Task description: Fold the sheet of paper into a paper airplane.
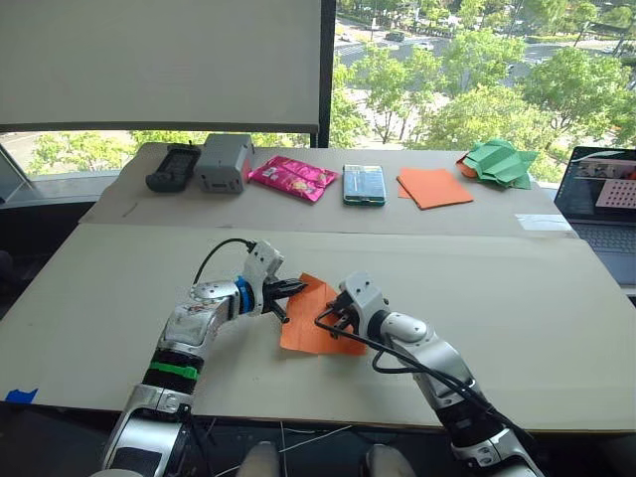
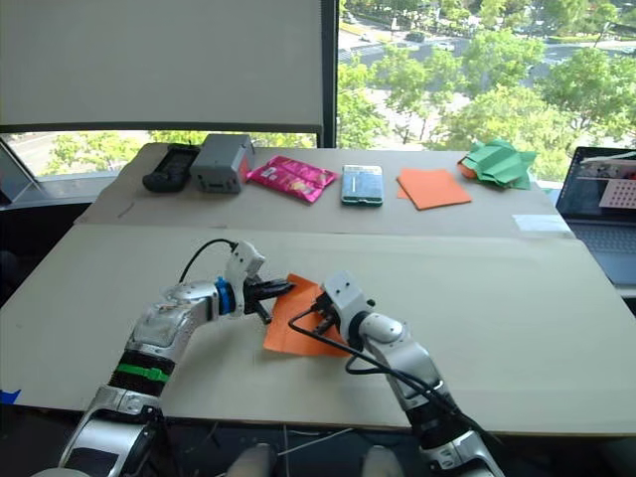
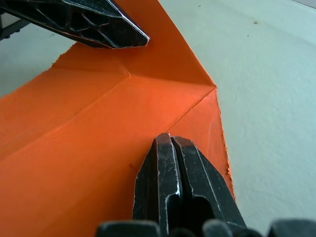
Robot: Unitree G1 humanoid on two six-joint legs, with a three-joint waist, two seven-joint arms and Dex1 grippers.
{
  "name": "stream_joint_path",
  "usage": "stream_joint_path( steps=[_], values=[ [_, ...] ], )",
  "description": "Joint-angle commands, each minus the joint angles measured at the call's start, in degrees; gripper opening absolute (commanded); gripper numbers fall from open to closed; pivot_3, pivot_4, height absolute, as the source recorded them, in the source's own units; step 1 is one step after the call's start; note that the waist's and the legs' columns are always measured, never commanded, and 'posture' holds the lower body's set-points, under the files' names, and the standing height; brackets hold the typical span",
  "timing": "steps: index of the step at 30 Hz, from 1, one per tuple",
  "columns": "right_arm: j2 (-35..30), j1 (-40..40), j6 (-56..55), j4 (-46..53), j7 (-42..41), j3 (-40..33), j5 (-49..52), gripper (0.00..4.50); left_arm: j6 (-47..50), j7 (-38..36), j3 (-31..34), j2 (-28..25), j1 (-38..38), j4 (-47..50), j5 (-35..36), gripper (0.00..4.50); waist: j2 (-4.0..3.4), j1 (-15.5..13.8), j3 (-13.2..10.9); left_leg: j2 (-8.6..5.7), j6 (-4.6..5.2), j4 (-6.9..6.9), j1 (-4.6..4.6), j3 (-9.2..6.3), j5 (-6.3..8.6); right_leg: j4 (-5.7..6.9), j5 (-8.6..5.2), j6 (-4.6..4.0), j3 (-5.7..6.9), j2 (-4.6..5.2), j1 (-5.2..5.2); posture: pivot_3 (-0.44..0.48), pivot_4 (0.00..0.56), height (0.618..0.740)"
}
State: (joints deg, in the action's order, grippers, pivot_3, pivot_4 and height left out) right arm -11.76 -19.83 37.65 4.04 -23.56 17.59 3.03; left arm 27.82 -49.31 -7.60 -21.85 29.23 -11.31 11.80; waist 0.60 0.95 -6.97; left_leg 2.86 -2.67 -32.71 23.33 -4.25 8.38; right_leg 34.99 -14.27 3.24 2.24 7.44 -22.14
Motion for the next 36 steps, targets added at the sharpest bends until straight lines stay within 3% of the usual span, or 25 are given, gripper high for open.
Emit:
stream_joint_path(
  steps=[1, 12, 18, 23, 36],
  values=[
    [0.6, 0.6, 3.2, -2.0, 0.3, -0.8, 0.4, 0.0, -5.4, -0.6, -2.9, -1.0, -0.9, 1.5, -3.1, 0.02, -0.01, -0.1, 0.0, 0.0, 0.0, 0.0, 0.0, 0.0, 0.0, 0.0, 0.0, 0.0, 0.0, 0.0, -0.01, 0.0, 0.15, 0.702],
    [2.0, -0.1, 3.3, 1.4, 0.0, -3.8, 2.3, 0.0, -11.1, -0.4, -7.3, -1.0, -1.3, -3.7, -7.9, 0.02, -0.13, -0.1, -0.1, 0.0, 0.0, 0.0, 0.11, 0.0, 0.0, -0.01, 0.0, 0.0, 0.0, 0.0, -0.09, 0.0, 0.15, 0.702],
    [2.4, -1.0, 3.9, 3.1, 0.6, -4.7, 3.2, 0.0, -17.3, -1.9, -11.0, -4.0, -1.8, -4.6, -12.9, 0.02, -0.15, -0.1, -0.1, 0.0, 0.01, 0.0, 0.11, 0.01, 0.0, -0.01, 0.0, 0.0, 0.0, 0.0, -0.08, 0.0, 0.15, 0.702],
    [4.3, -2.3, 1.6, 3.8, 1.4, -5.8, 3.9, 0.0, -17.5, -3.1, -10.7, -5.2, -1.8, -3.3, -13.1, 0.02, -0.22, -0.1, -0.2, 0.01, 0.01, 0.02, 0.12, 0.01, 0.0, -0.01, 0.0, 0.0, 0.0, 0.0, -0.11, 0.0, 0.15, 0.702],
    [6.7, -8.8, -4.0, -8.7, 1.7, -3.5, 0.2, 0.0, -17.6, -3.6, -10.8, -6.0, -2.0, -3.2, -13.8, 0.02, -0.27, 0.1, -0.2, 0.01, 0.03, 0.03, 0.12, 0.01, -0.02, 0.02, 0.0, 0.0, 0.0, 0.0, -0.12, 0.0, 0.15, 0.702]
  ],
)
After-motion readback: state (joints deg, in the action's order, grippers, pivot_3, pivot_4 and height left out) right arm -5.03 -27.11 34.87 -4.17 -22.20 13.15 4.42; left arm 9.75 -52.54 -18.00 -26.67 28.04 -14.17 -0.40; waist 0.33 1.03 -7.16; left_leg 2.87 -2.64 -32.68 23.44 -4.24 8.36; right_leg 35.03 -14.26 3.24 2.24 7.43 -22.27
